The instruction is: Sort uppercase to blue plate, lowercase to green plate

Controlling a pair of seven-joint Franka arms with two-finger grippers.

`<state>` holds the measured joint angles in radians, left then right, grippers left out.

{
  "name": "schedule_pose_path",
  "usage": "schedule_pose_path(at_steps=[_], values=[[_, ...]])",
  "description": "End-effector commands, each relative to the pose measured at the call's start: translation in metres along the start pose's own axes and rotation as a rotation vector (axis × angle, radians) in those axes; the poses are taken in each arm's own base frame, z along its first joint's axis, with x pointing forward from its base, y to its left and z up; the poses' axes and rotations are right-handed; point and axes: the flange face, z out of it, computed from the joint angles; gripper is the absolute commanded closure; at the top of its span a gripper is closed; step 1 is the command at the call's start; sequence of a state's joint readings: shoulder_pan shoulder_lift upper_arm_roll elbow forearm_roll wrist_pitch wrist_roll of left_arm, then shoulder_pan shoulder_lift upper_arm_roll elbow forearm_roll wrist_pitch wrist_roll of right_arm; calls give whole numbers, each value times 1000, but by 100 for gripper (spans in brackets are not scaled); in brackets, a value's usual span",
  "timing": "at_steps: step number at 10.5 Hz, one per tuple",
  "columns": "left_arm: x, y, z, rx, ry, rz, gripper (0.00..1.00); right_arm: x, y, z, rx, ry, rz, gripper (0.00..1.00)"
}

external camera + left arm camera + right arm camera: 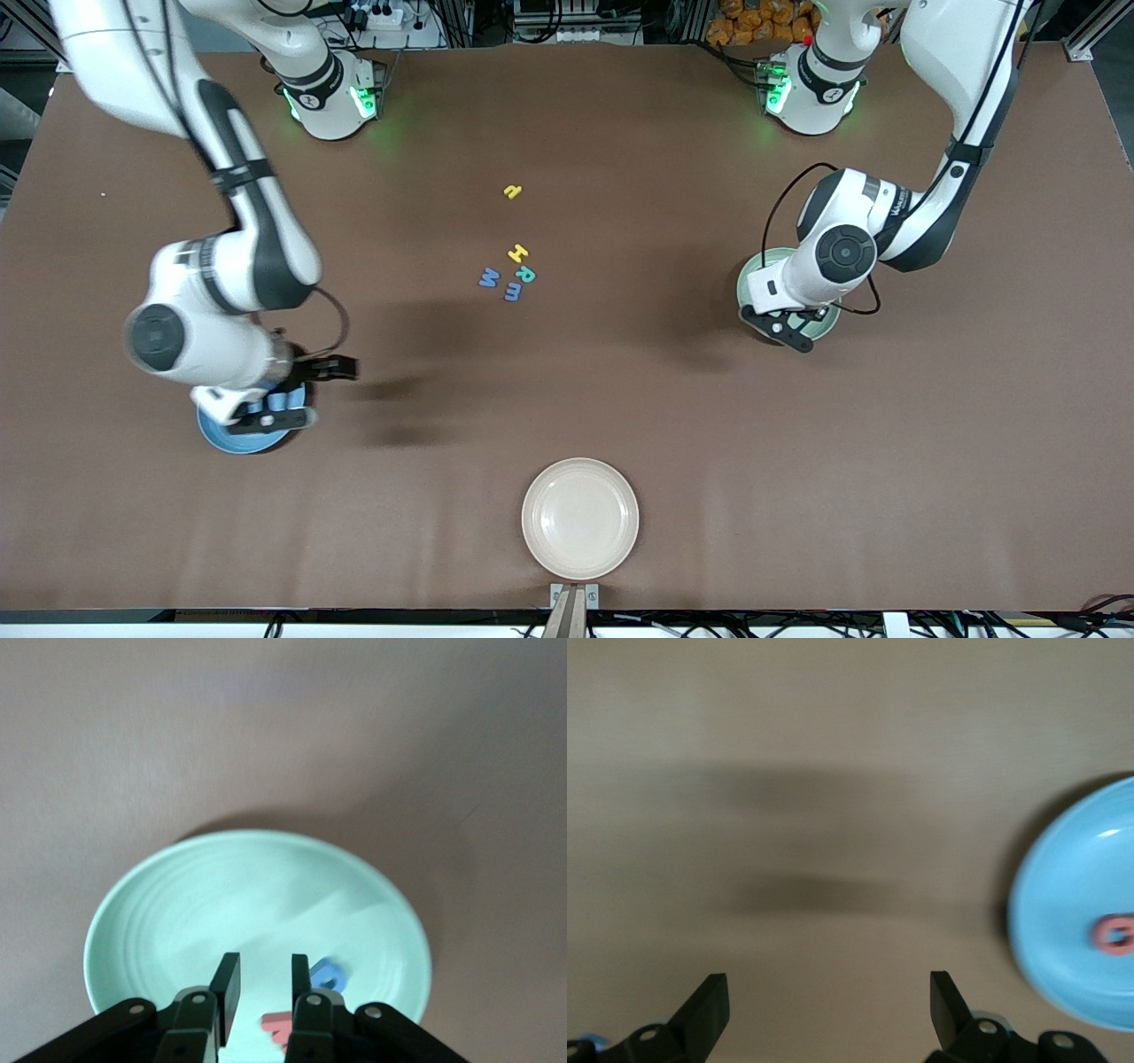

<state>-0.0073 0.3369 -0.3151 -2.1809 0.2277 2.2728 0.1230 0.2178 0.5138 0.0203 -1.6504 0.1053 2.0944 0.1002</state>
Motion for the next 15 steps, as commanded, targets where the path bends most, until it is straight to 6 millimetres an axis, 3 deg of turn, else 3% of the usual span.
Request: schedule_pose_path(at_steps=[1,5,7,9,11,15], values=[[-13,-1,-15,45,23,29,69,-24,-88,12,8,26,-21,0],[-5,2,-27,33,50,3,69,-74,-203,33,-15,-5,-56,0],[6,-1,-46,-1,97,-60,69,-112,-245,47,-38,-23,-165,0],[21,5,-69,-48,151,-135,69,-157,-258,58,-10,13,-191,0],[42,20,-91,-99,199,-203,69,-184,-284,66,-21,8,-261,0],[72,36,-119,-123,257,-313,74,-238,-302,101,-111,3,-421,0]])
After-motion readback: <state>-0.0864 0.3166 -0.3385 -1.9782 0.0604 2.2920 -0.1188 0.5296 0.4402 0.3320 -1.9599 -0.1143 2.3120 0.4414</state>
